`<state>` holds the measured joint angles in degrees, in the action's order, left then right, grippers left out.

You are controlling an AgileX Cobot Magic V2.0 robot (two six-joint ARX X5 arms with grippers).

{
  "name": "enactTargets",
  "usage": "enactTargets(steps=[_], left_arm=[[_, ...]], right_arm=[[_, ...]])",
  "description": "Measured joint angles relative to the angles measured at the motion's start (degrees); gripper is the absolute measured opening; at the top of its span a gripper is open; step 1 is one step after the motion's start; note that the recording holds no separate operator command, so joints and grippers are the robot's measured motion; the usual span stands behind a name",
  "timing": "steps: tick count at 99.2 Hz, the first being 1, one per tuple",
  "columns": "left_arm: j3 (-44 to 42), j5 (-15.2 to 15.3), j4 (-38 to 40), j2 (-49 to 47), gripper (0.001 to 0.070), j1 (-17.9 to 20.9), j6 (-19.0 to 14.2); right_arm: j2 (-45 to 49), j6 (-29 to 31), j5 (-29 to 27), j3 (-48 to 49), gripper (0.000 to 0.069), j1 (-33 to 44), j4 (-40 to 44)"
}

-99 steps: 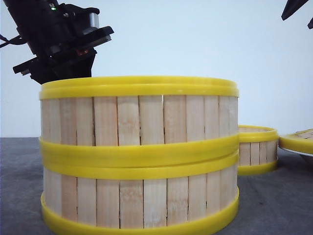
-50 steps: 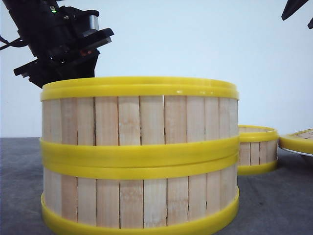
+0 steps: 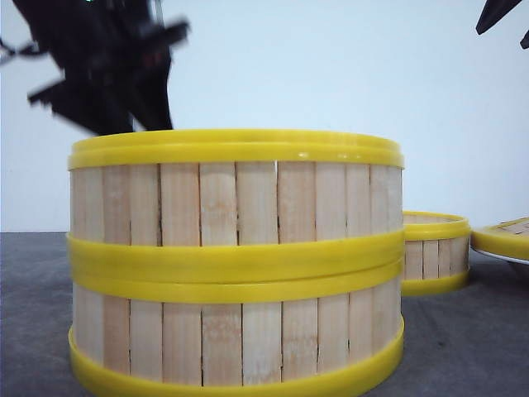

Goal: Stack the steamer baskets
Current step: 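Open the left gripper and withdraw it upward from the stack, then reach the right gripper to the rim of the basket holding one bun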

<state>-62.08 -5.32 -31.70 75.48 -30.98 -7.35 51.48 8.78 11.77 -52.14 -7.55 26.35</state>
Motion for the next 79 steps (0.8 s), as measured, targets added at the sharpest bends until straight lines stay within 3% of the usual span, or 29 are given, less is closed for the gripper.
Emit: enactTargets(steps=[13, 27, 79], left_arm=[[-0.1, 1.0, 5.3, -9.4, 0.0199, 0.0, -0.9], [-0.3, 2.3, 5.9, -18.7, 0.0199, 0.0, -1.1], [1.2, 2.8, -9.4, -40.7, 0.0199, -2.5, -4.9]], right_arm=[[1.8, 0.0, 0.0, -0.4, 0.0345, 0.0, -0.1], [7.2, 0.0, 0.0, -2.7, 0.0345, 0.0, 1.5], [35.8, -1.0, -2.6, -16.1, 0.0345, 0.0, 4.0]])
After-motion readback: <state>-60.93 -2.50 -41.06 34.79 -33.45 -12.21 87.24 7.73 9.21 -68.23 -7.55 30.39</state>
